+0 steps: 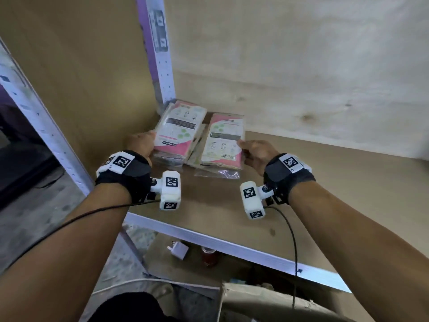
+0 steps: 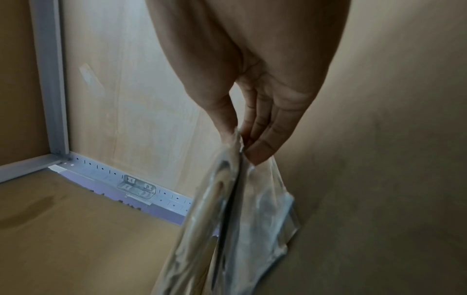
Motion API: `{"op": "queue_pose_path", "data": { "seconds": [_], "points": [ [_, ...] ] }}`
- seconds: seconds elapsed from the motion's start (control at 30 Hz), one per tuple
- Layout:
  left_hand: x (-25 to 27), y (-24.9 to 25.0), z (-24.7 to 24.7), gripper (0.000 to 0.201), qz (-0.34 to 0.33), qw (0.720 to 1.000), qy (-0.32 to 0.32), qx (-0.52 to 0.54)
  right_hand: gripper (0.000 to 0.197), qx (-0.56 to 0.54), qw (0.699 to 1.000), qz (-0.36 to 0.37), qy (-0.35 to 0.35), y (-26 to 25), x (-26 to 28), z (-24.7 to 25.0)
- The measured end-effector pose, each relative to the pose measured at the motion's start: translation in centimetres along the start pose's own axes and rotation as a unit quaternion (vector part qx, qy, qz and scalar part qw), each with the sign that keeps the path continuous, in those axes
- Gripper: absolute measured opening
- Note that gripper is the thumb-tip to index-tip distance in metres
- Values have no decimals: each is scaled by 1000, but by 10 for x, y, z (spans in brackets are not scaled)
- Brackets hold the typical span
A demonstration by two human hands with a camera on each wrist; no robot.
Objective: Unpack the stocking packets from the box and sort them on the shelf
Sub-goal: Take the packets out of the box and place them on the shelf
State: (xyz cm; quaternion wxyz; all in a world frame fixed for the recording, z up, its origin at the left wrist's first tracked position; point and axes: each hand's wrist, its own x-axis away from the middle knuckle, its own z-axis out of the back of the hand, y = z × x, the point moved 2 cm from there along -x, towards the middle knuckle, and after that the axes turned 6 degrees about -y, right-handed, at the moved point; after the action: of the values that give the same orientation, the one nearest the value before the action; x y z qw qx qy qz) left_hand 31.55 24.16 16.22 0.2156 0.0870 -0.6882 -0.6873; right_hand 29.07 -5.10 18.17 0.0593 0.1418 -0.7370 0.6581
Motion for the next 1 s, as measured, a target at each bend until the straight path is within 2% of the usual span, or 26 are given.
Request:
{"op": "queue_pose_path", "data": {
  "seconds": [0.3, 0.4, 0.47, 0.6, 0.73, 0.8, 0.9, 1.0],
  "points": [
    [-38, -10, 3, 38, 26, 994, 3, -109, 12, 37, 999, -6, 25, 10, -27, -24],
    [-41, -6, 1, 38, 14, 977, 9, -212, 16, 55, 997, -10, 51, 12, -33, -27],
    [-39, -3, 0, 40, 0, 965, 18, -261, 12, 73, 995, -16, 61, 11, -36, -28],
    [-32, -5, -2, 48, -21, 963, 49, -265, 17, 113, 990, -12, 82, 9, -36, -26],
    [-21, -4, -1, 61, -16, 949, 22, -313, 22, 173, 981, 5, 81, 5, -31, -25],
    [-15, -2, -1, 60, -15, 948, 7, -317, 21, 216, 974, 11, 63, 2, -25, -25],
    [-1, 4, 2, 58, -27, 945, -27, -324, 38, 243, 969, 7, 51, -1, -14, -23],
    [22, 13, 5, 54, -44, 929, -40, -365, 35, 260, 965, 10, 34, -5, 5, -20]
  ]
}}
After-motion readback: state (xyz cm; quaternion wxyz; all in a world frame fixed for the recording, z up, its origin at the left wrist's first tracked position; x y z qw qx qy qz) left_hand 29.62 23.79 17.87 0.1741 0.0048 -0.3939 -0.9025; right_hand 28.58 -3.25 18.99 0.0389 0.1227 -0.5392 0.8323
